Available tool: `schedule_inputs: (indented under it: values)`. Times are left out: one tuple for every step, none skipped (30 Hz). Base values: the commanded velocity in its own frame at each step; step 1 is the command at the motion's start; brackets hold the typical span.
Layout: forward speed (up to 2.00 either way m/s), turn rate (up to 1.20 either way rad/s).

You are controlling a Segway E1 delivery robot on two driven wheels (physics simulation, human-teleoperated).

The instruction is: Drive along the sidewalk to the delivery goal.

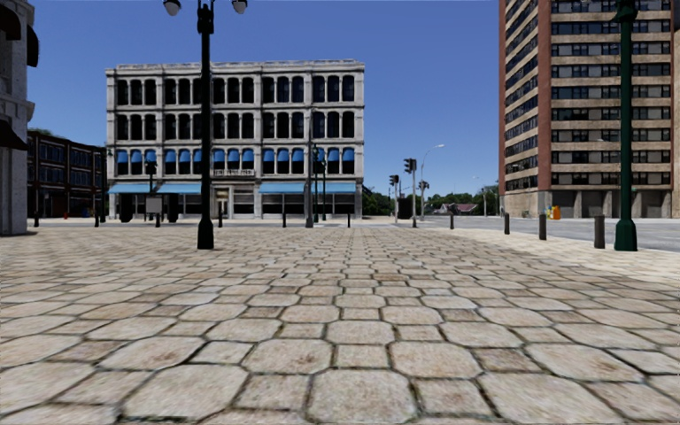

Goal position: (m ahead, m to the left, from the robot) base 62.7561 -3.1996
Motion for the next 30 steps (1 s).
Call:
schedule_inputs:
  values:
    - [2.0,0.0]
    - [2.0,0.0]
    - [2.0,0.0]
    - [2.0,0.0]
    - [2.0,0.0]
    - [2.0,0.0]
    - [2.0,0.0]
    - [2.0,0.0]
    - [2.0,0.0]
    - [2.0,0.0]
    - [2.0,0.0]
    - [2.0,0.0]
    - [2.0,0.0]
    - [2.0,0.0]
    - [2.0,0.0]
    - [2.0,0.0]
    - [2.0,0.0]
    - [2.0,0.0]
    - [2.0,0.0]
    - [2.0,0.0]
    - [2.0,0.0]
    - [2.0,0.0]
    - [2.0,0.0]
    - [2.0,0.0]
    - [2.0,0.0]
    - [2.0,0.0]
    - [2.0,0.0]
    - [2.0,0.0]
    - [2.0,0.0]
    - [2.0,0.0]
